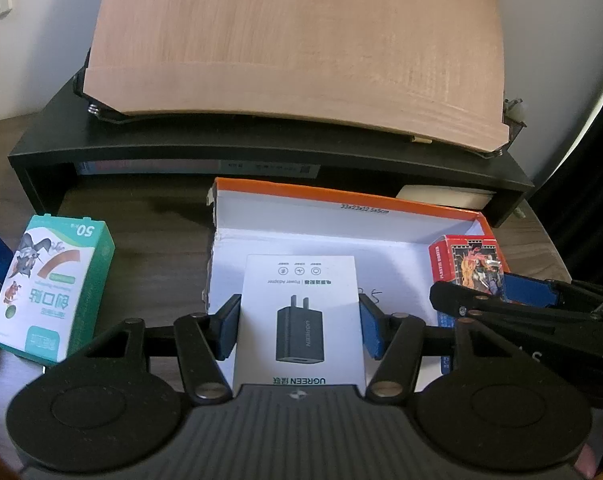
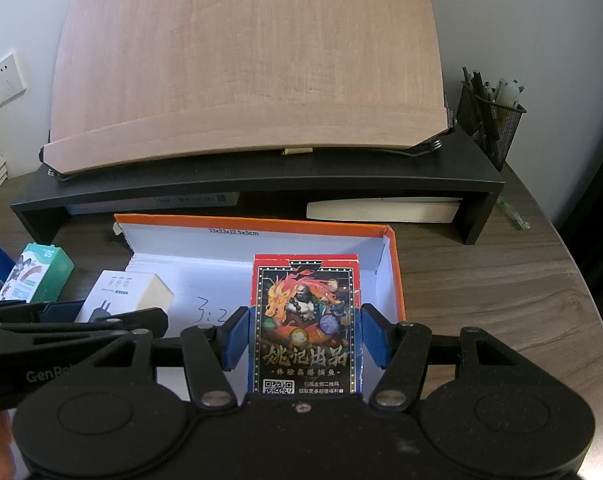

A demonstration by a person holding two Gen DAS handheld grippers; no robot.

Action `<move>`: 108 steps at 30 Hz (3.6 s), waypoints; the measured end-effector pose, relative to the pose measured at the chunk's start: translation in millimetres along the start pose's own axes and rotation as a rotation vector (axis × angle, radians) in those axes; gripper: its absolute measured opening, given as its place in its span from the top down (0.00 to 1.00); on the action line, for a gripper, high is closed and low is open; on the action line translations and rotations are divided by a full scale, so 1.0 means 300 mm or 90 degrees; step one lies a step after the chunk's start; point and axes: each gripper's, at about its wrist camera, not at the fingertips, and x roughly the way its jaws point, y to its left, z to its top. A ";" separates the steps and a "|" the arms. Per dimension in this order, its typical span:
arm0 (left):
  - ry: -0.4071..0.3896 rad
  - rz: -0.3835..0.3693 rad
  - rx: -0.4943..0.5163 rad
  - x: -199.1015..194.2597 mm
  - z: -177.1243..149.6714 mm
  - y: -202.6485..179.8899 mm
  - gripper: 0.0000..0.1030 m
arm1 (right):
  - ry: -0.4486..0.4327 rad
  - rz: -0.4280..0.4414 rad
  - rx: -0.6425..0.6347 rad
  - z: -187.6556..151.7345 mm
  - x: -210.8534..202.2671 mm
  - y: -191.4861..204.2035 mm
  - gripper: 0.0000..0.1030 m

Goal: Organize rigid objects
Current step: 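Lower the UGREEN box with the left tool while the right tool lowers the card box into the tray, then open the left tool on the UGREEN box while the right tool releases the card box in the tray, then move the left tool back to the table and grasp the white plug heater with bottle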

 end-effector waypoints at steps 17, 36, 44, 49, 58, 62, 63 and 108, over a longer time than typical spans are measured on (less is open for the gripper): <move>0.009 0.003 -0.007 0.028 0.004 0.015 0.42 | 0.009 0.001 -0.009 0.010 0.036 0.008 0.31; 0.025 0.005 -0.008 0.063 0.018 0.016 0.42 | -0.025 -0.005 -0.030 0.027 0.044 0.007 0.31; 0.017 -0.022 0.013 0.069 0.023 -0.016 0.41 | -0.059 -0.013 -0.011 0.024 -0.034 -0.035 0.26; 0.011 -0.020 0.023 0.053 0.025 -0.041 0.29 | -0.067 -0.010 0.031 0.006 -0.090 -0.073 0.25; -0.025 -0.013 0.027 -0.083 0.000 -0.053 0.20 | -0.069 -0.005 0.066 -0.047 -0.180 -0.063 0.23; -0.033 0.000 0.019 -0.148 -0.031 -0.018 0.20 | -0.064 0.005 0.062 -0.070 -0.214 -0.016 0.22; -0.034 0.002 0.014 -0.162 -0.040 -0.004 0.20 | -0.062 0.009 0.060 -0.075 -0.222 0.001 0.21; -0.068 0.154 -0.061 -0.506 -0.251 0.925 0.08 | 0.030 0.178 -0.102 -0.262 -0.271 0.948 0.19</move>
